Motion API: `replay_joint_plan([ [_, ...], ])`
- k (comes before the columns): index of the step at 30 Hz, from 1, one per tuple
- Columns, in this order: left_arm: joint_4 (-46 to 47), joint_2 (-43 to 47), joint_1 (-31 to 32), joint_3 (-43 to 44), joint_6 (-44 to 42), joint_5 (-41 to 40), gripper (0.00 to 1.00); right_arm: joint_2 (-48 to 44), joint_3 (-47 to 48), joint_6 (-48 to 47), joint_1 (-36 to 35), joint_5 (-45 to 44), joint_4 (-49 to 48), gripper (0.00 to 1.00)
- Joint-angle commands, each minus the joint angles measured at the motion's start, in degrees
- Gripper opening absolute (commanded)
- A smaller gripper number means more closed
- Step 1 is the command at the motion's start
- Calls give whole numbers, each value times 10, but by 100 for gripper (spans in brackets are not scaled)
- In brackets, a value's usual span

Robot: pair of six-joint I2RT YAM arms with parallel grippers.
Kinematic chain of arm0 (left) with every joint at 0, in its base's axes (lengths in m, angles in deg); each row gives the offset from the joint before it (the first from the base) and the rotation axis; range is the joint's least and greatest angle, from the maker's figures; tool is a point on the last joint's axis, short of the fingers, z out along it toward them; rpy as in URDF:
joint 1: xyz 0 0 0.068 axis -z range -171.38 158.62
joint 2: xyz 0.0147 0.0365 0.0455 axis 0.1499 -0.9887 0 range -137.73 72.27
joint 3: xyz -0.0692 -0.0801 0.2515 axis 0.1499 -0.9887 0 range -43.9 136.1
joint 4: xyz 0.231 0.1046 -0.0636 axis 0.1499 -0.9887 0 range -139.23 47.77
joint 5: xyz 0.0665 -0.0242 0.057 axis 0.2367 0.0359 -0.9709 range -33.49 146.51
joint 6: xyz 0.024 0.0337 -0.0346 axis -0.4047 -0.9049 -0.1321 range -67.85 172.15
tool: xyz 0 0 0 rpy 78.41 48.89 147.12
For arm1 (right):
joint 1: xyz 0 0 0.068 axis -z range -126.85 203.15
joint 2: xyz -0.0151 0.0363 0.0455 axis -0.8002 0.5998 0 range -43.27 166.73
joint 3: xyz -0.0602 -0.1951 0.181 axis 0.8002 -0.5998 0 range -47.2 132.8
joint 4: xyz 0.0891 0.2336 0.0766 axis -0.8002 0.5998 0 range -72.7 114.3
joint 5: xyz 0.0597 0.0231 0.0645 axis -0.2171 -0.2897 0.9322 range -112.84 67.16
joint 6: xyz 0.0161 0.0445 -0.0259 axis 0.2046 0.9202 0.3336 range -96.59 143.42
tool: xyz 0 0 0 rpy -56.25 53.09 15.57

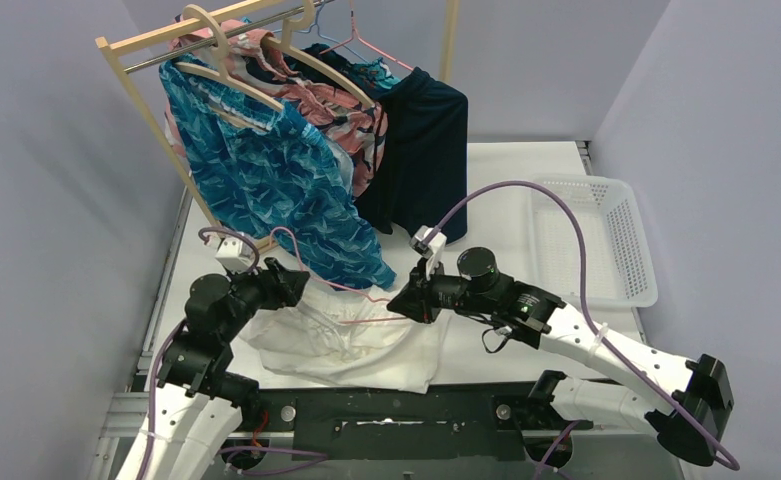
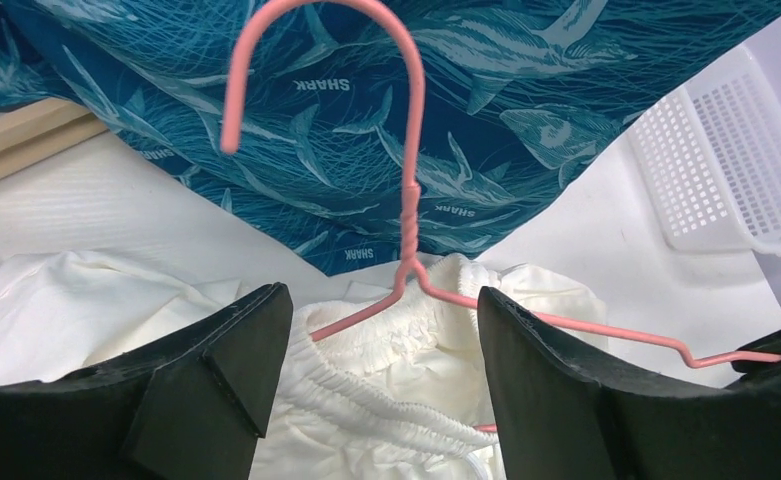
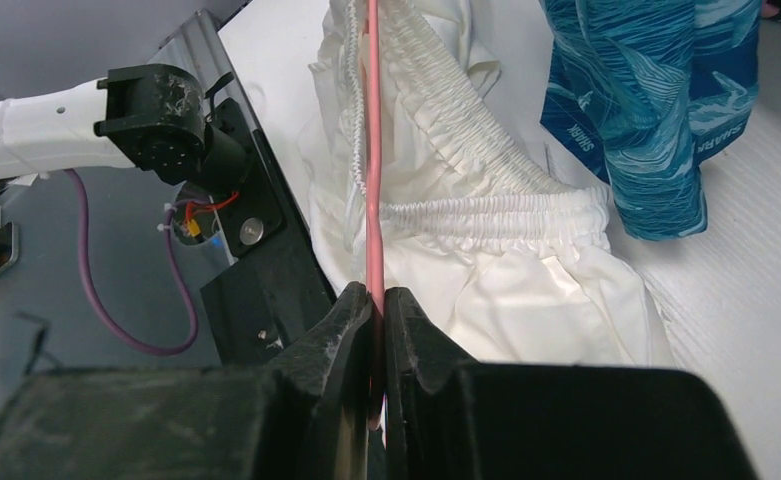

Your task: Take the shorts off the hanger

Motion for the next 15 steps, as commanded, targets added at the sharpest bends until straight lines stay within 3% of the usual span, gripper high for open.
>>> replay_joint_plan([
  [1, 3, 30, -11, 28, -3, -34, 68, -30, 44, -10, 3, -24, -8, 0],
  [10, -2, 113, -38, 7, 24, -136, 72, -54, 98, -45, 3, -44, 51, 0],
  [15, -3, 108, -40, -1, 40, -176, 72, -71, 124, -70, 3, -63, 68, 0],
])
